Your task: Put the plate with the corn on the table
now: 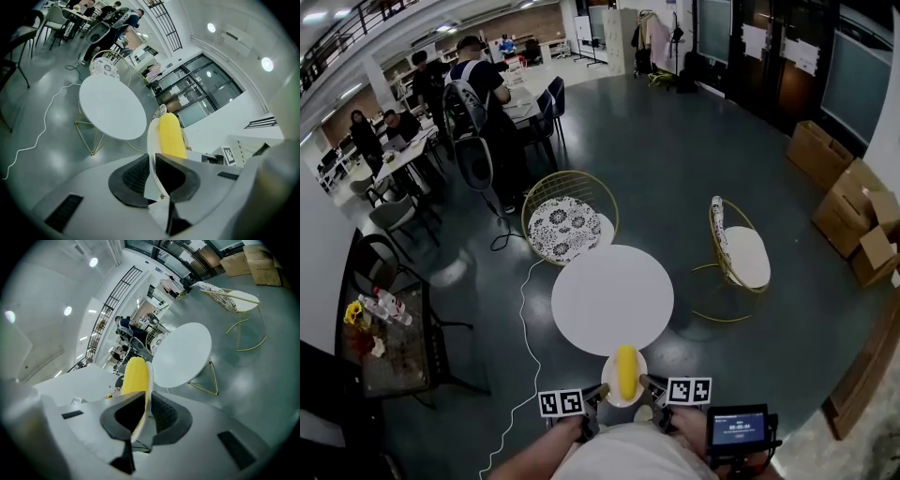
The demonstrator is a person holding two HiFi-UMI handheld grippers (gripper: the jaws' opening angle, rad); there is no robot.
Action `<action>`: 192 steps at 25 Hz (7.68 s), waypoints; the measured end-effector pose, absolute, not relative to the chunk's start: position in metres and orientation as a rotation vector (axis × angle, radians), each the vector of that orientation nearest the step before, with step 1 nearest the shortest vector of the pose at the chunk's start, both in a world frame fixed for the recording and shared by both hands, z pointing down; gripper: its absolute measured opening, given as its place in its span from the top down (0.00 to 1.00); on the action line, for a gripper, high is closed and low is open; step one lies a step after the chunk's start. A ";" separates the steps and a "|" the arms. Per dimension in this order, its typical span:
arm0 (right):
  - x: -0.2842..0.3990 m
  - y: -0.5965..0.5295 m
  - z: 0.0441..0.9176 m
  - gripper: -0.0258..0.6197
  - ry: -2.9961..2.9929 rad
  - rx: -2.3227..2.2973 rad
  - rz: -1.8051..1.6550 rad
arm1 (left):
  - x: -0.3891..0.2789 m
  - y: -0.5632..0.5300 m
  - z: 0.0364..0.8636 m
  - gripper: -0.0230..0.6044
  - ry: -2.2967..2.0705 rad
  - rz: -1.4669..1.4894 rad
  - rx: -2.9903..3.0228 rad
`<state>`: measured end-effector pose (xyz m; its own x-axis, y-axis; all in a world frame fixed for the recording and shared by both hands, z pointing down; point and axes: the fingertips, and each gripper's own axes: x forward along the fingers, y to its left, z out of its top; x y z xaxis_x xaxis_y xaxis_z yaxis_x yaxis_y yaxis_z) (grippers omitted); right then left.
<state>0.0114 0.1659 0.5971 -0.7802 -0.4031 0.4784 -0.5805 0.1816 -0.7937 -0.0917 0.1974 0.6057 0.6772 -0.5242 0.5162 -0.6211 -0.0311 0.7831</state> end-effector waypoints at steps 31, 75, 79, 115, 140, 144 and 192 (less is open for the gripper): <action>0.062 0.076 0.612 0.88 -2.281 0.947 1.700 | -0.042 0.107 0.621 0.89 -0.927 0.129 1.657; 0.019 -0.113 0.625 0.88 -2.263 0.941 1.691 | -0.083 -0.084 0.640 0.89 -0.881 0.114 1.665; 0.019 -0.136 0.626 0.88 -2.274 0.882 1.698 | -0.082 -0.105 0.640 0.89 -0.922 0.098 1.650; -0.007 -0.226 0.746 0.88 -2.110 0.552 1.580 | -0.105 -0.174 0.746 0.89 -1.164 0.133 1.457; -0.018 -0.286 0.788 0.88 -2.059 0.647 1.418 | -0.113 -0.234 0.785 0.89 -1.276 0.215 1.413; -0.018 -0.288 0.790 0.88 -2.049 0.646 1.366 | -0.112 -0.237 0.787 0.89 -1.281 0.238 1.409; 0.031 -0.248 0.726 0.95 -2.197 0.938 1.272 | -0.120 -0.176 0.702 0.95 -1.338 0.214 1.665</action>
<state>0.0315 -0.2482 0.7263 -0.6777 -0.3382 0.6530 -0.7347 0.3495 -0.5815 -0.1203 -0.1762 0.7022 0.3843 -0.6632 0.6422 -0.8306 0.0553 0.5541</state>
